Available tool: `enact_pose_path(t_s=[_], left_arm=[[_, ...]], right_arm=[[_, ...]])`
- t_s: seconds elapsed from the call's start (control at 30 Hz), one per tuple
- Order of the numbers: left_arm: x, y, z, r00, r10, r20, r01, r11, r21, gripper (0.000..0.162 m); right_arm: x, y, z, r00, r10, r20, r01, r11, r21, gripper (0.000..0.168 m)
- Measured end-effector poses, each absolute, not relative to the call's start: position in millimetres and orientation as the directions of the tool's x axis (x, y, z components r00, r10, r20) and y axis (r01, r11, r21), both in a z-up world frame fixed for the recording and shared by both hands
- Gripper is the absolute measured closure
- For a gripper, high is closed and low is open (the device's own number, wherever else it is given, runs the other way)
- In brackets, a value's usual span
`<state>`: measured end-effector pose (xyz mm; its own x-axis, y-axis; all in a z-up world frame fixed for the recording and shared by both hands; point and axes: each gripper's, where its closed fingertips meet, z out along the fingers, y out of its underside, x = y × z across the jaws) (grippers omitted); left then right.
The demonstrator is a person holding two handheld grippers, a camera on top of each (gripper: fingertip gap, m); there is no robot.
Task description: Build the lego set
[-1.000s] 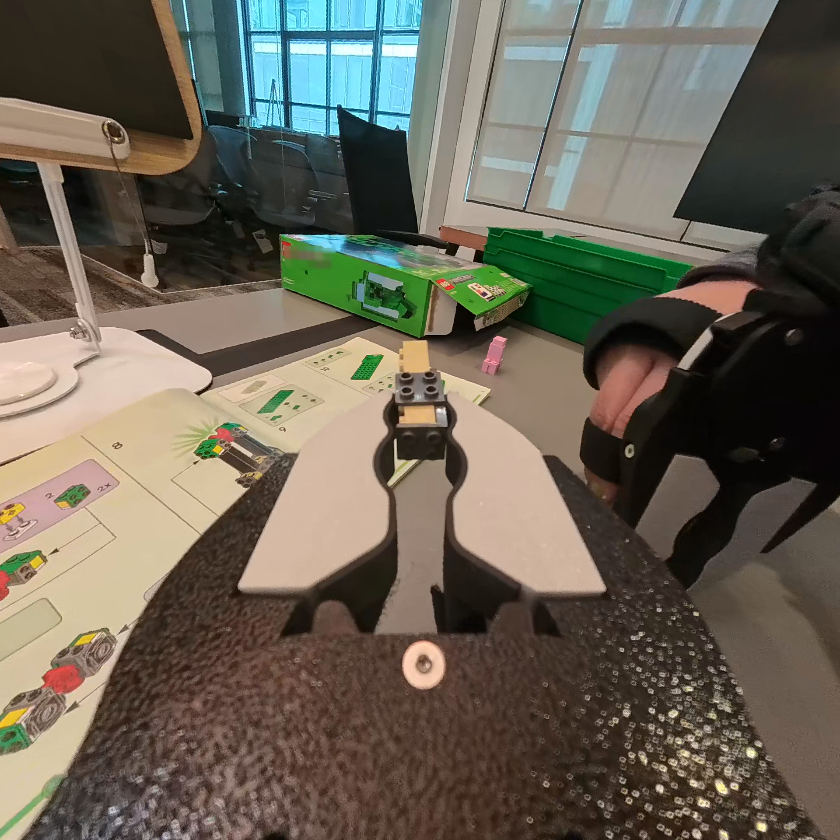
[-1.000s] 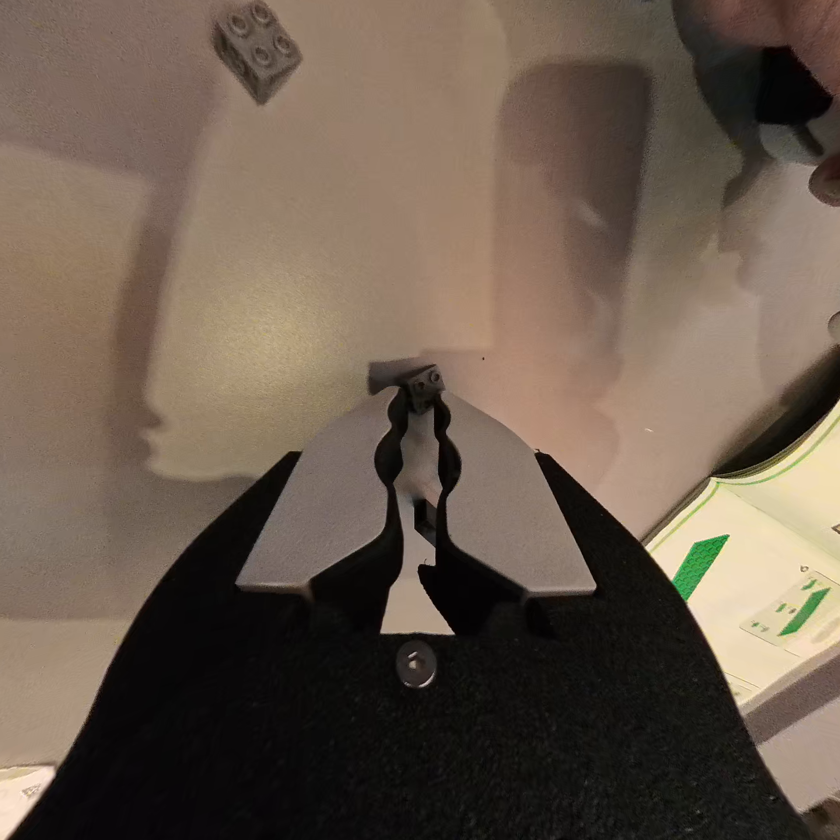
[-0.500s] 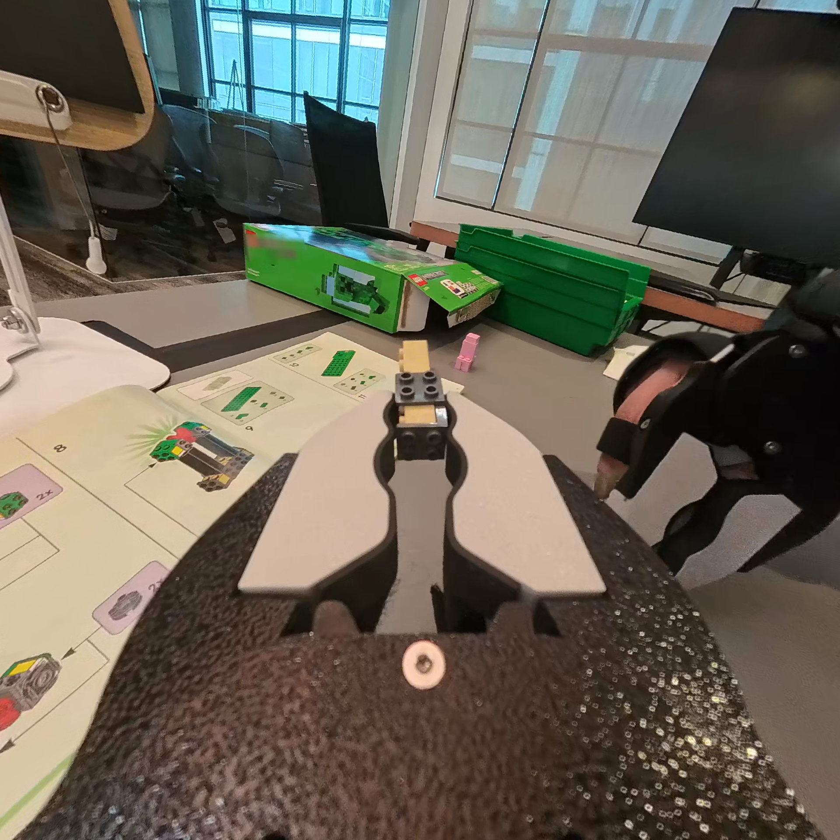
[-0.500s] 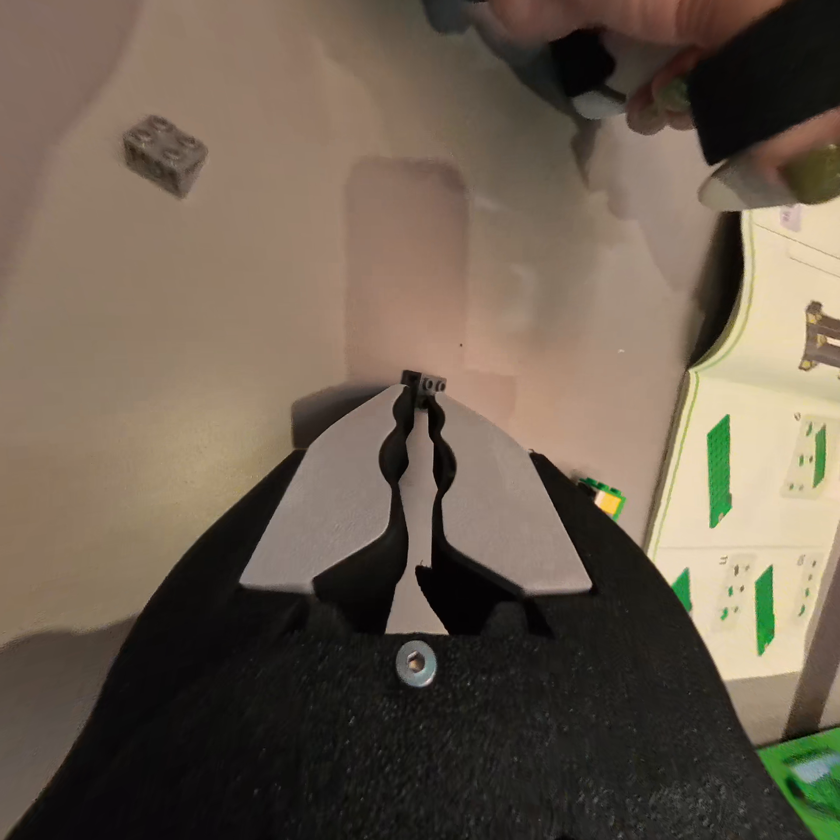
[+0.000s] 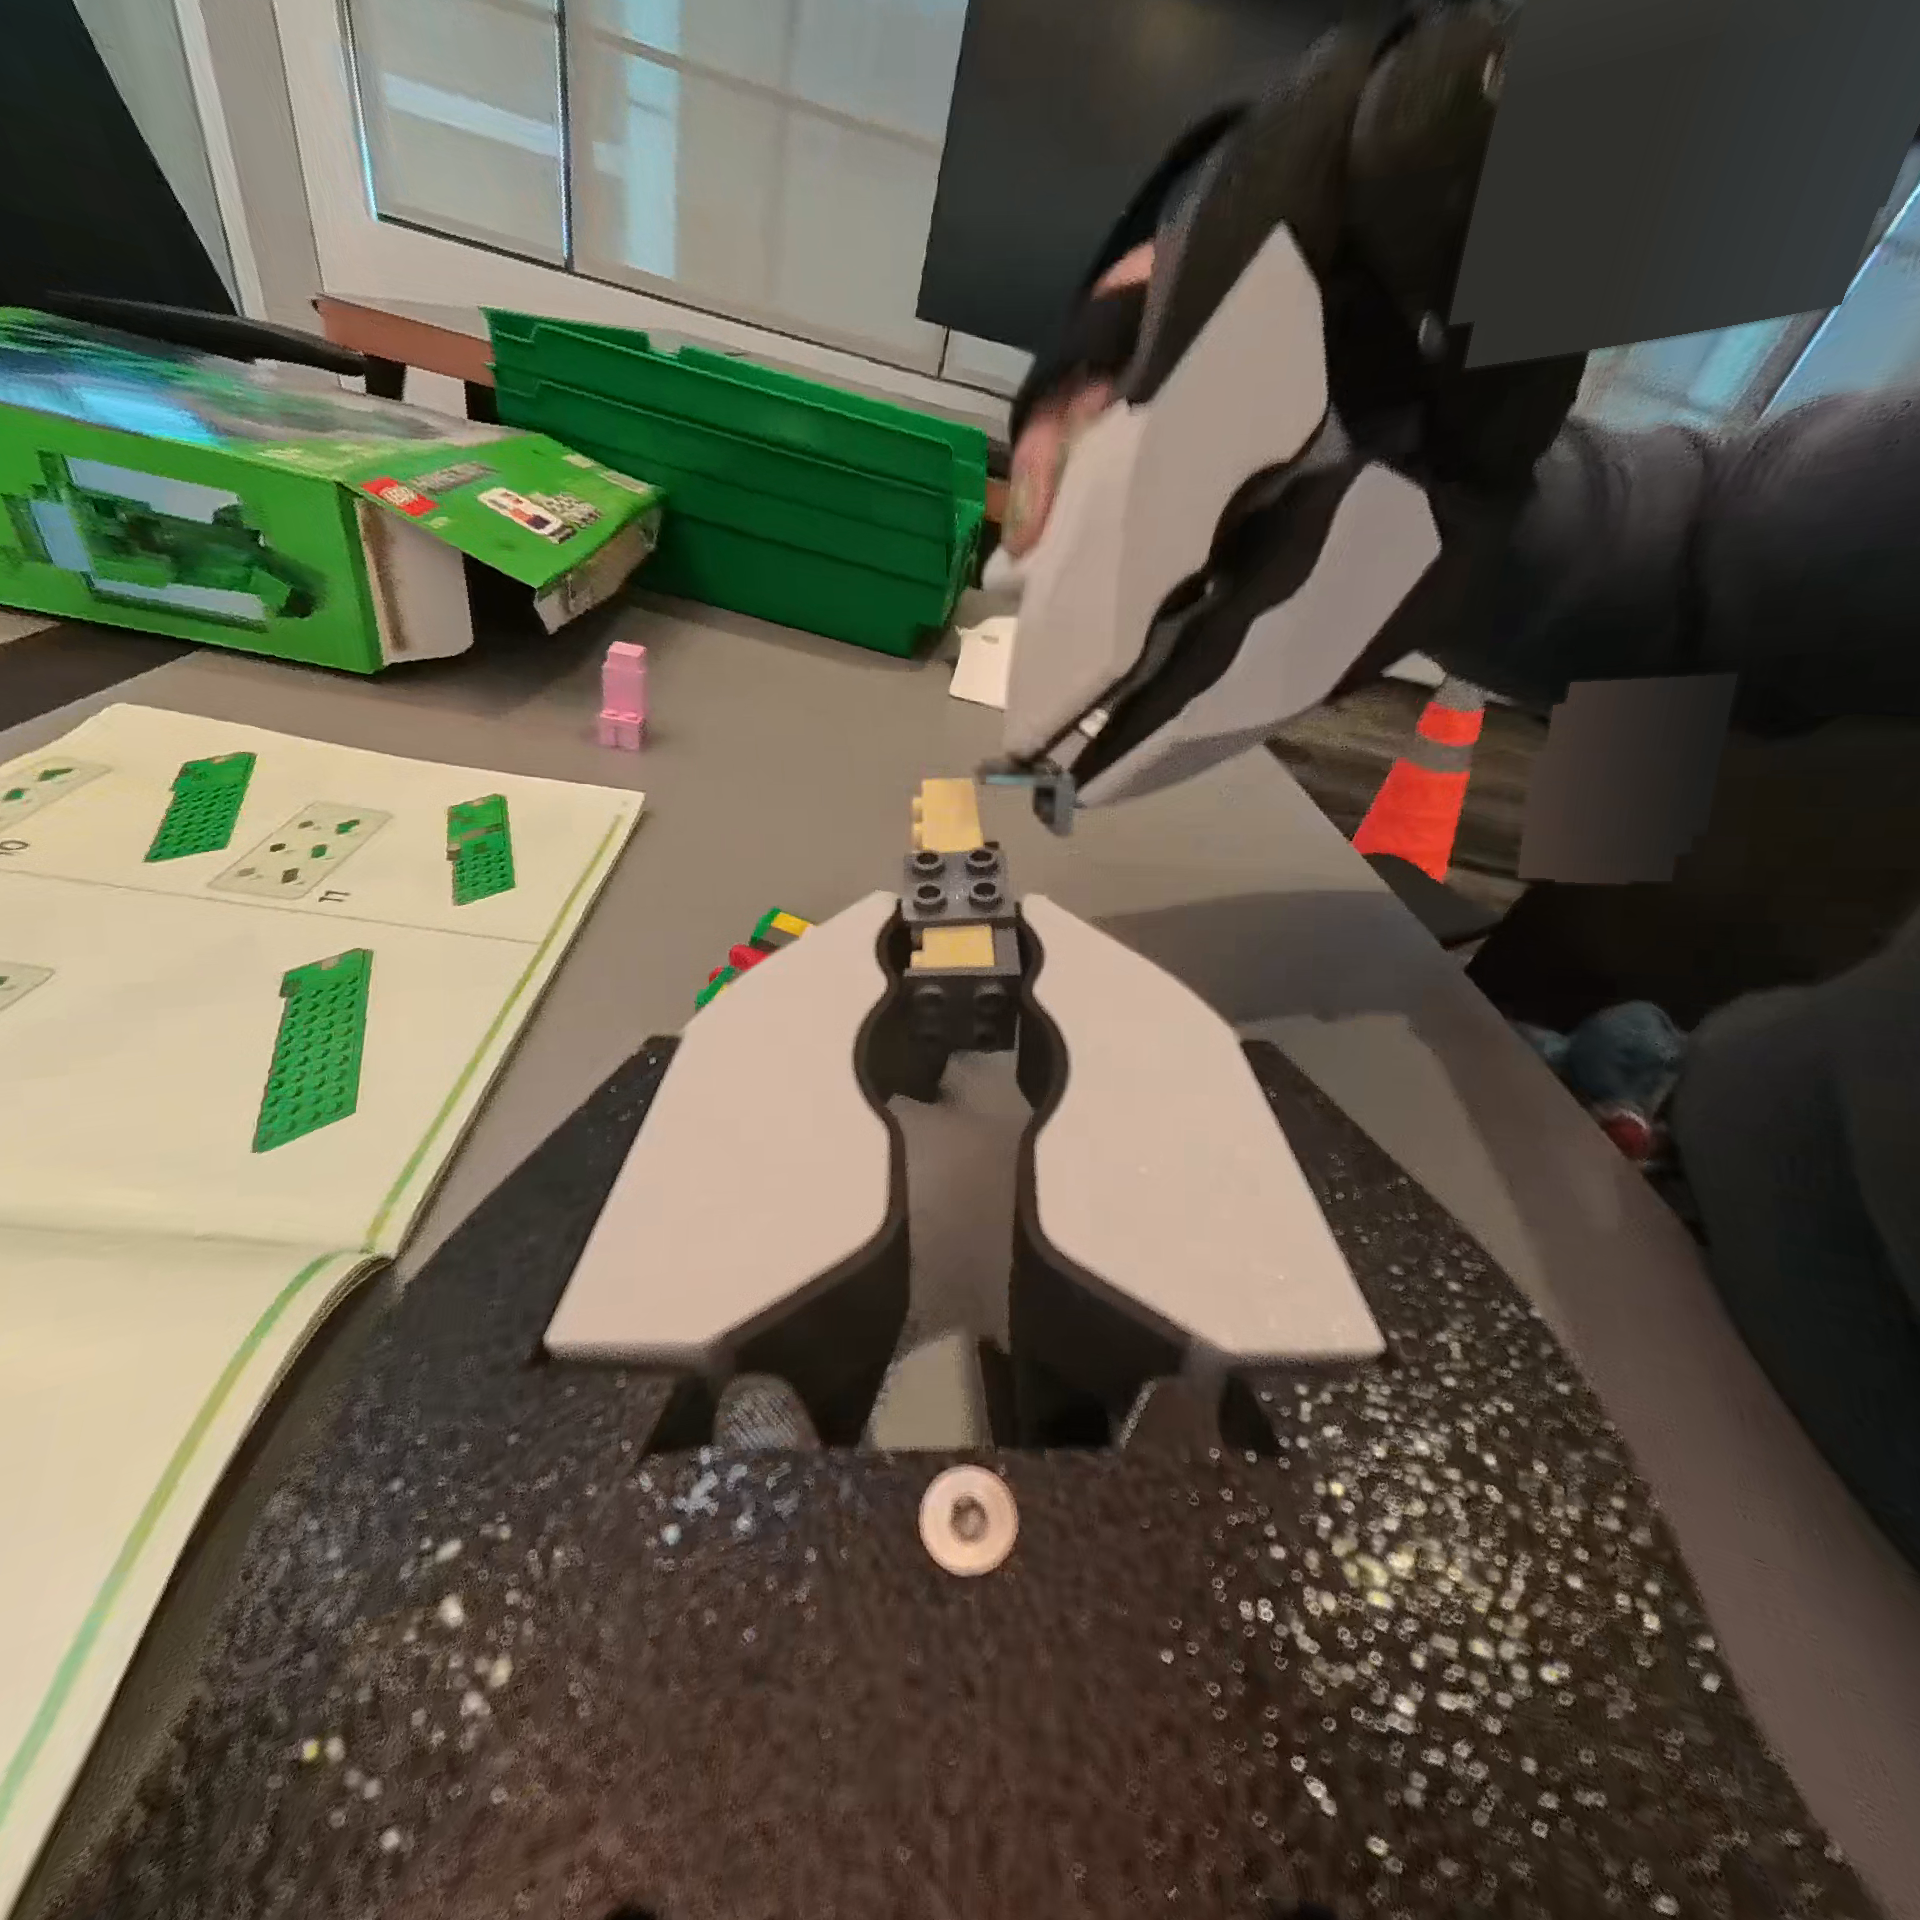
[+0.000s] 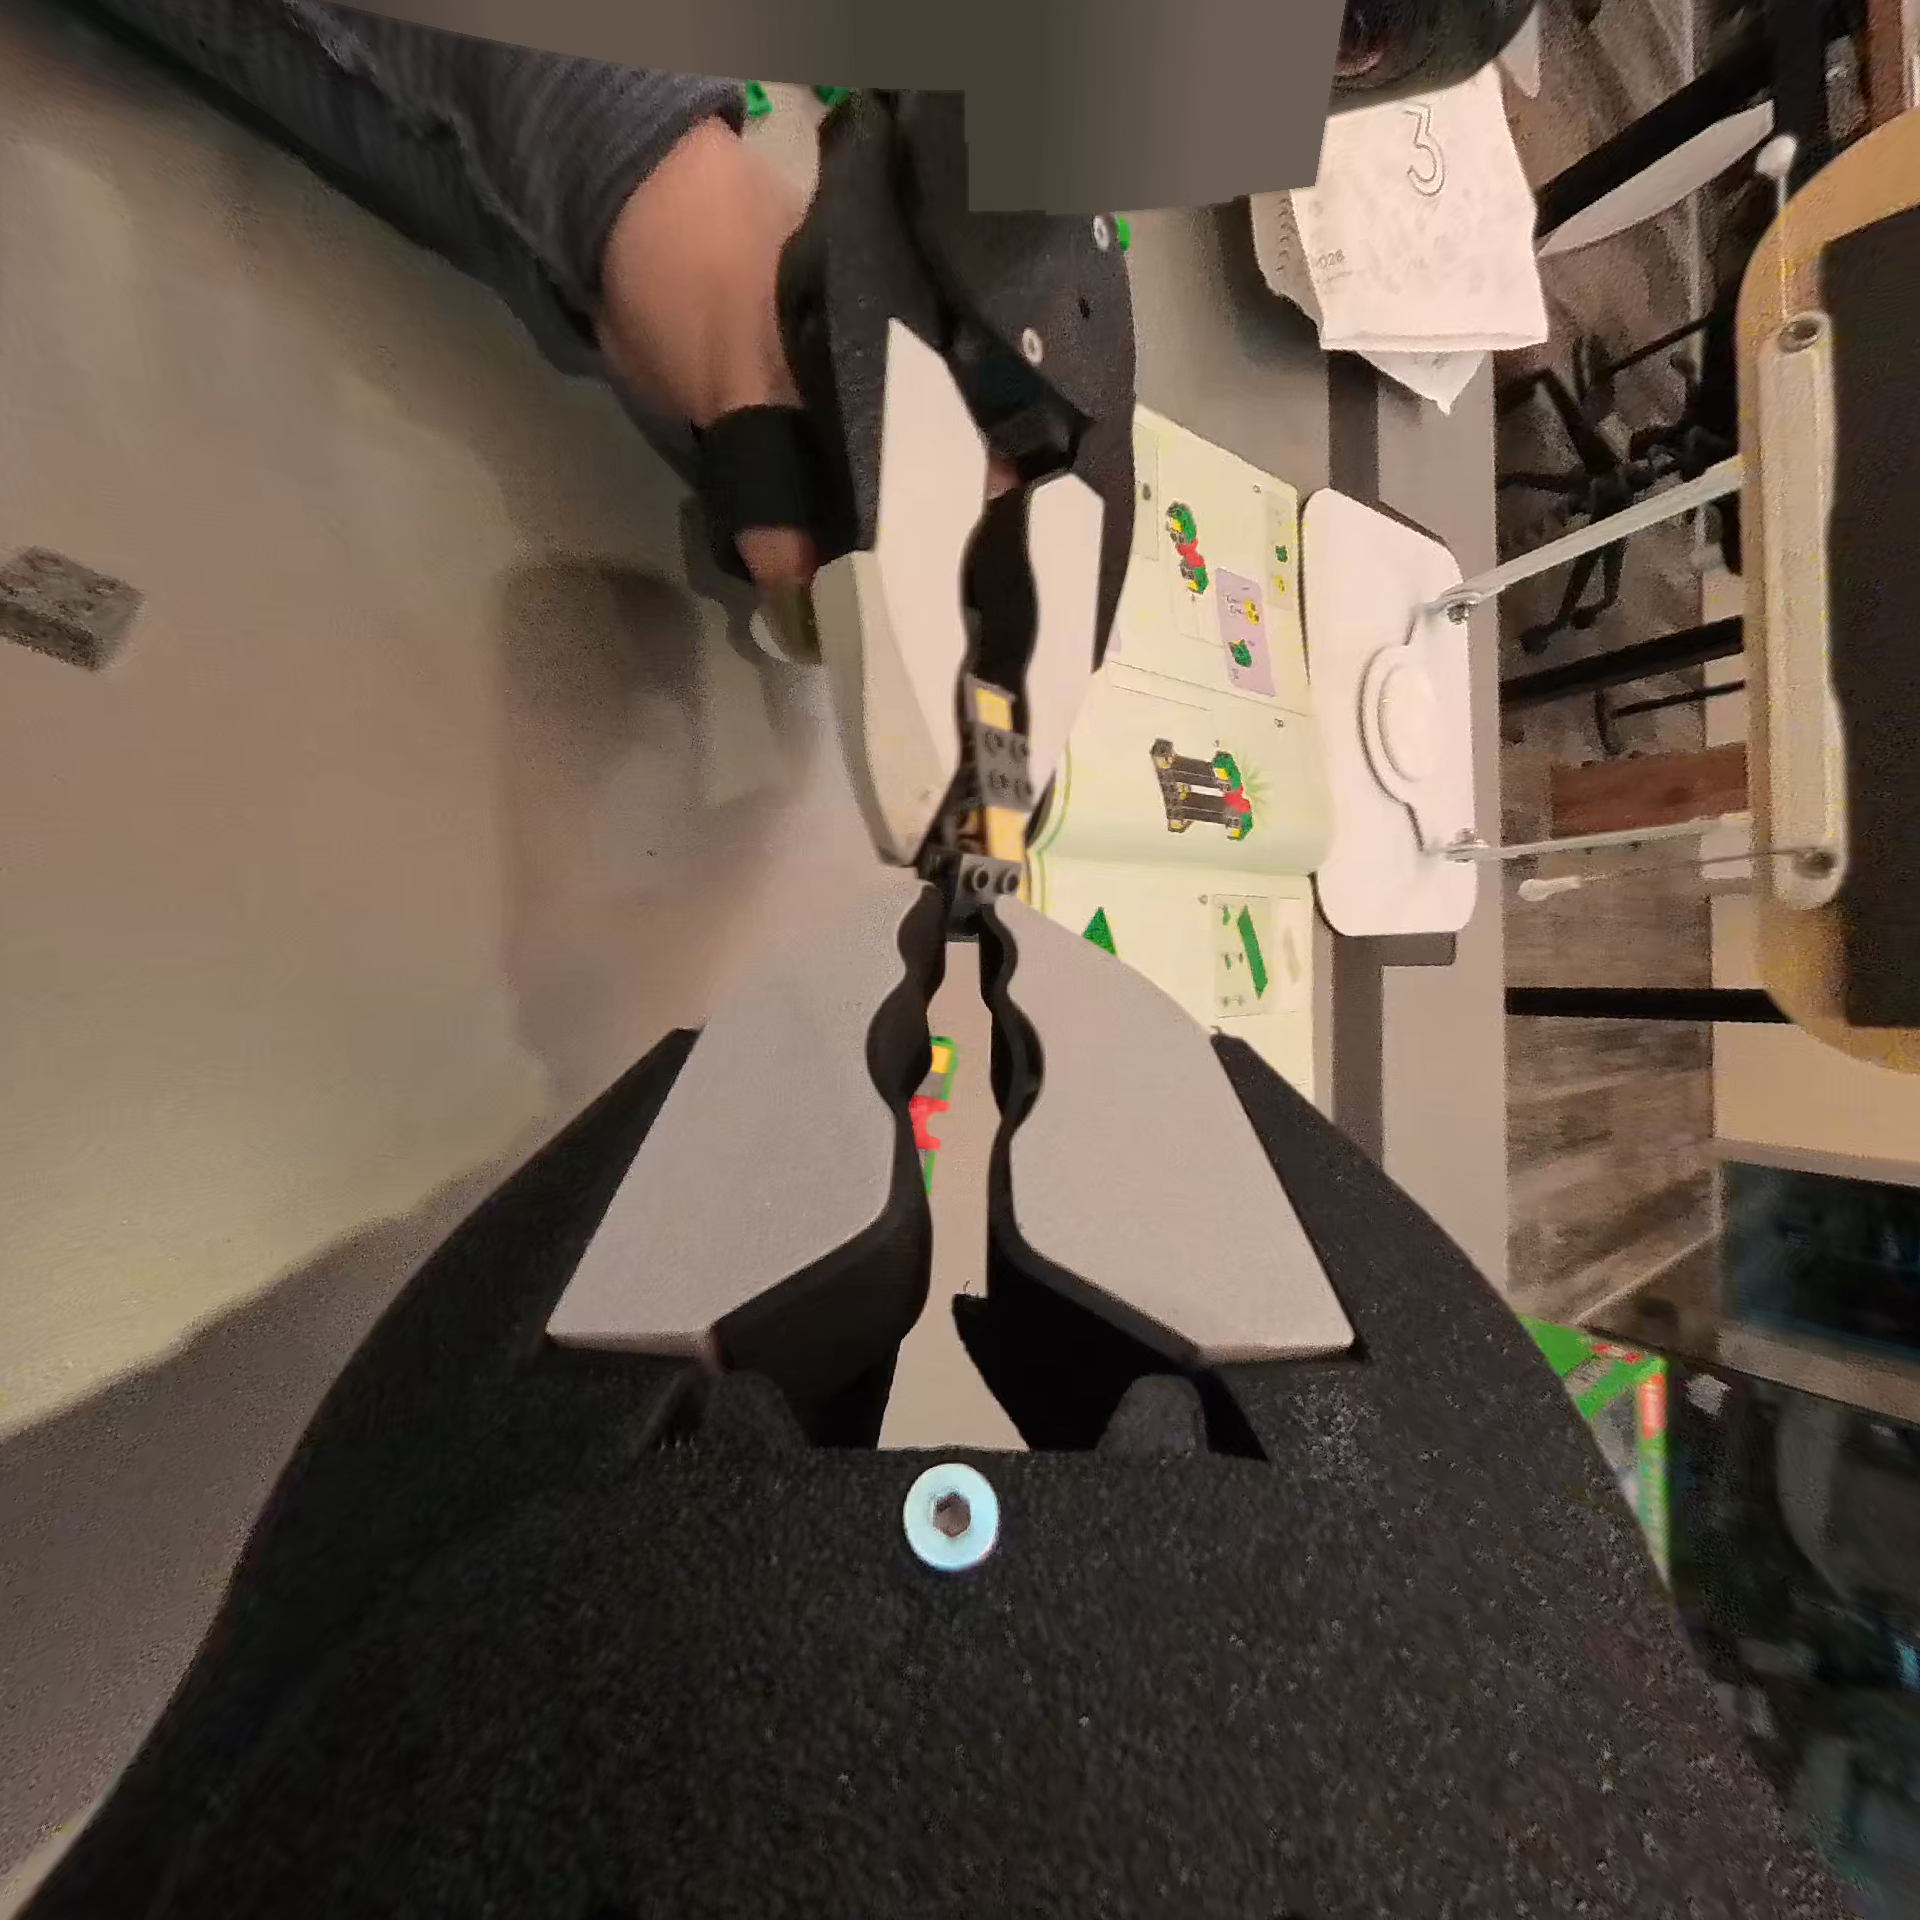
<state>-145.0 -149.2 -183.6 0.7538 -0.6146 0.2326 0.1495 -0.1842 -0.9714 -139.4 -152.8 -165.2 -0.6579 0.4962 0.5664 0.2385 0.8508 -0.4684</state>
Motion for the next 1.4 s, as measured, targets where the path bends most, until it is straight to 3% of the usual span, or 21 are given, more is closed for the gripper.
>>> enact_pose_path(t_s=[0.63,0.83,1.1,1.4], left_arm=[[-140.8,-146.9,-191.3,0.778,-0.605,0.172,0.068,-0.191,-0.979,0.146],[-137.8,-146.6,-194.4,0.773,-0.611,0.173,0.054,-0.209,-0.976,0.146],[-136.1,-146.7,-194.7,0.77,-0.616,0.166,0.045,-0.207,-0.977,0.146],[-136.8,-149.3,-188.4,0.76,-0.631,0.157,0.062,-0.17,-0.983,0.146]], right_arm=[[-146.1,-151.2,-177.1,-0.754,0.432,0.494,0.333,0.9,-0.281,0.162],[-142.3,-147.0,-179.4,-0.784,0.356,0.508,0.344,0.931,-0.122,0.162],[-143.4,-149.4,-181.1,-0.78,0.401,0.48,0.39,0.912,-0.127,0.161],[-146.6,-151.4,-173.9,-0.742,0.513,0.433,0.444,0.859,-0.257,0.156]])
